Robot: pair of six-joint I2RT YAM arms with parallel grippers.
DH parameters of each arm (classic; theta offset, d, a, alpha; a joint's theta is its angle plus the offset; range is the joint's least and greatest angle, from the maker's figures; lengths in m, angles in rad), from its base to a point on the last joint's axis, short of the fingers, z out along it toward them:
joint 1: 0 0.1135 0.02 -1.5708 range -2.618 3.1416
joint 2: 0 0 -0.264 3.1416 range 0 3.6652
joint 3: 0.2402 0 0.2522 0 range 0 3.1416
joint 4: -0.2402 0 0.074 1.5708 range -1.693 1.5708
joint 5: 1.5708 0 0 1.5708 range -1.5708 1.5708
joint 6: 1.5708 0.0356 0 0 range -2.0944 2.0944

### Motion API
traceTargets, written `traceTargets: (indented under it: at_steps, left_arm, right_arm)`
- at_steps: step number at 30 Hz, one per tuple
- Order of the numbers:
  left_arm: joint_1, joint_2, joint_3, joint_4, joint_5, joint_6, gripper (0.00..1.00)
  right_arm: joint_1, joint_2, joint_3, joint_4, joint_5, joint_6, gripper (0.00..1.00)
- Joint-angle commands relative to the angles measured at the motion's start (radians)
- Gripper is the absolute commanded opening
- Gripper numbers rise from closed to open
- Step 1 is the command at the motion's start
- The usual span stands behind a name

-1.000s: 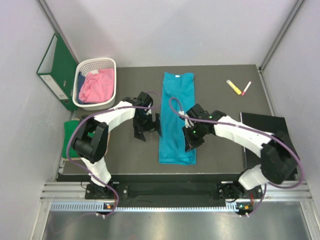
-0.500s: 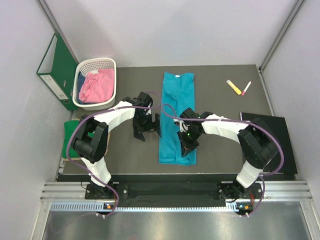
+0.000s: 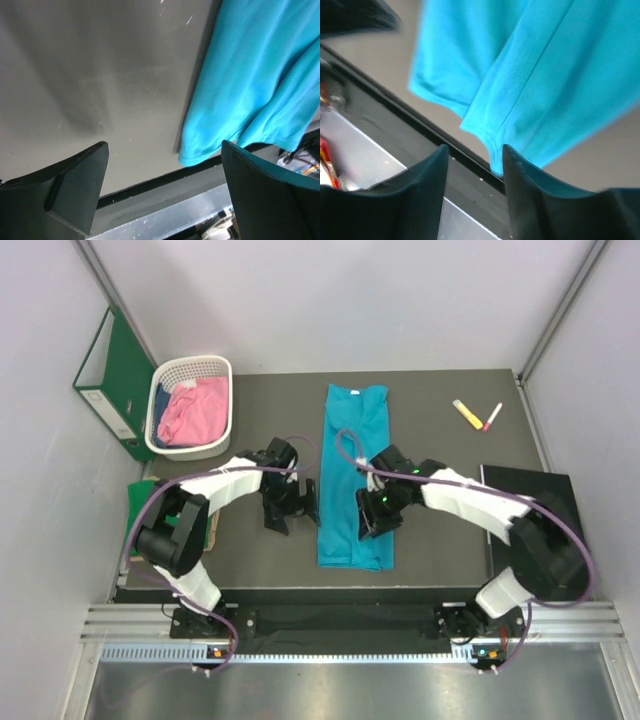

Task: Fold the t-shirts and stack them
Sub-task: Grab the bottom of the folded rectangular tshirt with both arms

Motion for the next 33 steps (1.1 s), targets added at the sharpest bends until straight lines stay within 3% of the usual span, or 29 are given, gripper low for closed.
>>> traceTargets:
  at_steps: [1, 7, 12, 15, 16, 20, 33]
  left_arm:
    - [0.002, -0.09, -0.142, 0.16, 0.102, -0.017, 0.98]
    - [0.002, -0.13, -0.288, 0.307, 0.187, -0.073, 0.97]
    - [0.0, -0.113, -0.34, 0.38, 0.232, -0.119, 0.93]
    - [-0.009, -0.085, -0.348, 0.4, 0.246, -0.142, 0.83]
    - [-0.017, -0.079, -0.347, 0.4, 0.249, -0.148, 0.73]
    - [-0.044, -0.045, -0.347, 0.392, 0.246, -0.168, 0.55]
    - [-0.11, 0.016, -0.319, 0.352, 0.215, -0.203, 0.43]
  right_arm:
    - [-0.093, -0.233, 0.0, 0.012, 0.055, 0.074, 0.53]
    - [-0.256, -0.339, -0.187, -0.006, -0.028, 0.102, 0.53]
    - [-0.304, -0.336, -0.313, 0.013, -0.085, 0.129, 0.53]
    - [-0.311, -0.307, -0.339, 0.02, -0.099, 0.139, 0.54]
    - [-0.313, -0.295, -0.344, 0.021, -0.102, 0.139, 0.54]
    - [-0.313, -0.238, -0.379, 0.064, -0.145, 0.156, 0.55]
    - [-0.313, -0.076, -0.474, 0.246, -0.223, 0.226, 0.48]
